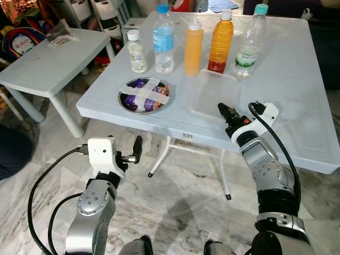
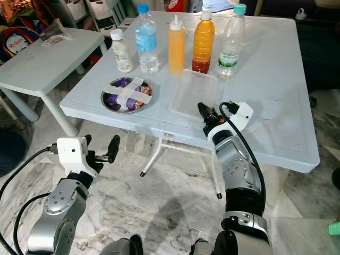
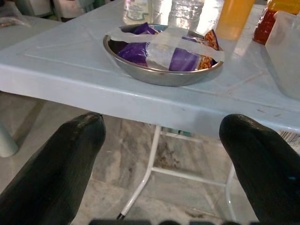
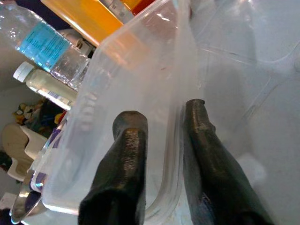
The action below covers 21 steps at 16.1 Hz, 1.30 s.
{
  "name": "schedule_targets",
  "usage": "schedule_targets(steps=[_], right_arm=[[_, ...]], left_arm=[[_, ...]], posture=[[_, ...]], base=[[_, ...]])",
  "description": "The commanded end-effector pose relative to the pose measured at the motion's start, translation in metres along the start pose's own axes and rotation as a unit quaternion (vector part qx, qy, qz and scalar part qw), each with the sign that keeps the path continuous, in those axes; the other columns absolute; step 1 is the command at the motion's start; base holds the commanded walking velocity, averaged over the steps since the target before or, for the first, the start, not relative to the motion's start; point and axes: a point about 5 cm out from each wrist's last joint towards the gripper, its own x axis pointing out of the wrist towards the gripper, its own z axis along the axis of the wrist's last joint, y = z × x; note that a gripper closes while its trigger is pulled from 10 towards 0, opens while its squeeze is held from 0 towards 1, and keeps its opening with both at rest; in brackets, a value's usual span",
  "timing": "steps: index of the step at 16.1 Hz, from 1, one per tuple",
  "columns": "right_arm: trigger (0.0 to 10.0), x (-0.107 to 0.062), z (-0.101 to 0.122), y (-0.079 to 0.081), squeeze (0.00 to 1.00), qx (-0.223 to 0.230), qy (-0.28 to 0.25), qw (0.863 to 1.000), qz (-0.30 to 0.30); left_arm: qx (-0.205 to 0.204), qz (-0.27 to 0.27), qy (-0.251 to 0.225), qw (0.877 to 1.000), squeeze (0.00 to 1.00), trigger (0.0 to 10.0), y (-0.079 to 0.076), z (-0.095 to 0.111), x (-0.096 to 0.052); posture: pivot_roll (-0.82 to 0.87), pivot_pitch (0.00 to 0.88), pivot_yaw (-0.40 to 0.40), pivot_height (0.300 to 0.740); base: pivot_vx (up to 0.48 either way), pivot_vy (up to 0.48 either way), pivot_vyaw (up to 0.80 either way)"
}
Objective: Restocking fridge
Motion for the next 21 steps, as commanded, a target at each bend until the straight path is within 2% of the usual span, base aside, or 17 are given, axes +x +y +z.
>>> schedule_targets(steps=[1,7,8,9,10,11,14,15,17,20,21], right_arm=[[0.0,-0.004,-0.011,-0.011,0.00,0.009,0.023,0.999,-0.034],[0.0,-0.013,-0.012,-0.006,0.00,-0.003,0.001,0.999,-0.053],[0.9,-0.018,-0.016,-0.006,0.00,-0.004,0.003,0.999,-0.051],[4.9,-0.020,-0.018,-0.005,0.00,-0.010,0.003,0.999,-0.043],[10.0,-0.024,-0.020,-0.004,0.00,-0.027,0.005,0.999,-0.037],[10.0,-0.025,-0.020,-0.004,0.00,-0.029,0.006,0.999,-0.038],[10.0,-0.029,-0.017,0.000,0.00,-0.123,-0.004,0.992,-0.038],[10.0,-0.032,-0.013,0.001,0.00,-0.158,-0.029,0.986,-0.048],[10.0,-0.039,-0.006,0.006,0.00,-0.199,-0.046,0.978,-0.039],[10.0,-0.048,0.000,0.004,0.00,-0.229,-0.073,0.968,-0.065],[10.0,-0.049,-0.001,0.004,0.00,-0.225,-0.072,0.970,-0.066]], left_arm=[[0.007,0.008,0.003,1.000,0.00,10.0,0.004,-0.001,0.001],[0.007,0.015,0.006,1.000,0.00,10.0,0.007,-0.003,0.001],[0.006,0.012,0.010,1.000,0.00,10.0,0.005,-0.005,0.000],[0.005,0.011,0.012,1.000,0.00,10.0,0.004,-0.006,0.000],[0.003,0.011,0.015,1.000,0.00,10.0,0.004,-0.008,-0.001],[0.003,0.011,0.016,1.000,0.00,10.0,0.004,-0.008,-0.002],[0.000,0.024,0.025,0.999,0.00,10.0,0.007,-0.012,-0.003],[0.004,0.041,0.032,0.999,0.00,10.0,0.011,-0.014,-0.004],[0.003,0.054,0.037,0.998,0.00,10.0,0.014,-0.015,-0.004],[0.010,0.056,0.022,0.998,0.00,10.0,0.017,-0.009,0.002],[0.011,0.056,0.021,0.998,0.00,10.0,0.018,-0.008,0.003]], posture=[[-0.08,0.142,0.108,0.740],[-0.08,0.144,0.110,0.740],[-0.08,0.144,0.110,0.740],[-0.08,0.144,0.110,0.740],[-0.08,0.151,0.114,0.740],[-0.08,0.151,0.114,0.740],[-0.09,0.139,0.121,0.740],[-0.09,0.133,0.125,0.740],[-0.09,0.122,0.127,0.740],[-0.09,0.131,0.118,0.740],[-0.09,0.132,0.118,0.740]], base=[[0.000,0.000,0.00],[0.000,0.000,0.00],[0.000,0.000,0.00],[0.000,0.000,0.00],[0.000,0.000,0.00],[0.000,0.000,0.00],[0.000,0.000,0.00],[0.000,0.000,0.00],[0.000,0.000,0.00],[0.000,0.000,0.00],[0.000,0.000,0.00]])
